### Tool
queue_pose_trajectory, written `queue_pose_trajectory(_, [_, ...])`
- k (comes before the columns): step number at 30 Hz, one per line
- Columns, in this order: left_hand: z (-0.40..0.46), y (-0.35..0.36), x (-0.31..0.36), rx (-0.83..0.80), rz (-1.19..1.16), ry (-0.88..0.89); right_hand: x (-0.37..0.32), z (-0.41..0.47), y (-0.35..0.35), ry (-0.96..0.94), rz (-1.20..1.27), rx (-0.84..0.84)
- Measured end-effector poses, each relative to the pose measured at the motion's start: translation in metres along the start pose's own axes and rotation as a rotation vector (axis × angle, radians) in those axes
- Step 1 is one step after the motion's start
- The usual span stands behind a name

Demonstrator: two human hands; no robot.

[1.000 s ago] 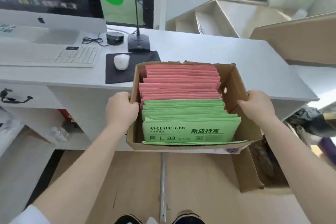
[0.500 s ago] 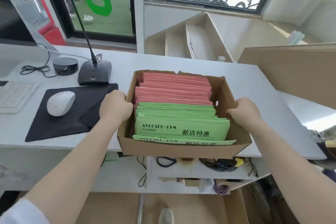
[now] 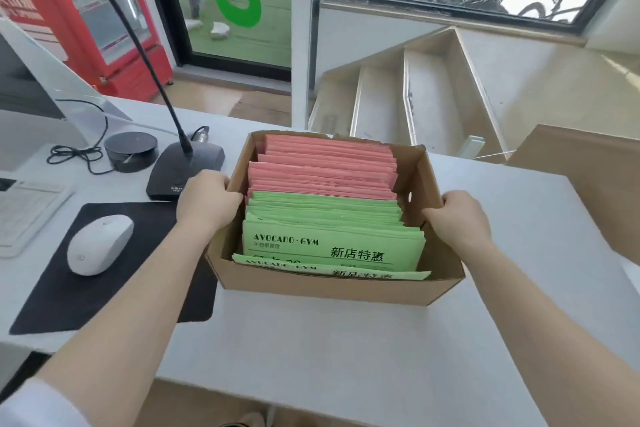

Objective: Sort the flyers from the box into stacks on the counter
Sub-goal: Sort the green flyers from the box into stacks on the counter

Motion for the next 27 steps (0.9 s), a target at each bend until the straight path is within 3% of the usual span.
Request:
queue_pose_trajectory(12, [0.054, -0.012, -0.004, -0.048, 0.0, 0.068, -0.045, 0.008, 0.009, 0.084, 0.01, 0.049])
queue_pose_trajectory(14, [0.046, -0.021, 0.012, 0.01, -0.013, 0.199, -0.059, -0.002, -0.005, 0.002, 0.096, 0.154])
queue_pose_trajectory(16, [0.026, -0.037, 0.038, 0.081, -0.134, 0.422, -0.083, -0.027, -0.026, -0.202, 0.237, 0.239])
queue_pose_trajectory(19, [-0.012, -0.037, 0.067, -0.181, -0.27, 0.735, -0.127, -0.081, -0.029, -0.594, 0.246, -0.006])
queue_pose_trajectory(22, [-0.03, -0.014, 0.063, -0.389, -0.086, 0.871, -0.139, -0.115, -0.005, -0.811, -0.048, -0.164])
queue_pose_trajectory(27, [-0.028, -0.004, 0.057, -0.359, 0.039, 0.938, -0.137, -0.101, 0.0, -0.767, -0.122, -0.019])
Point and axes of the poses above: each hand's wrist, its own z-axis towards the middle knuckle, its own y-axis out of the palm, x = y × z, the point moved 8 cm from there along z, towards the middle knuckle, and after that the axes turned 6 degrees about -z, right-handed, at the moved point
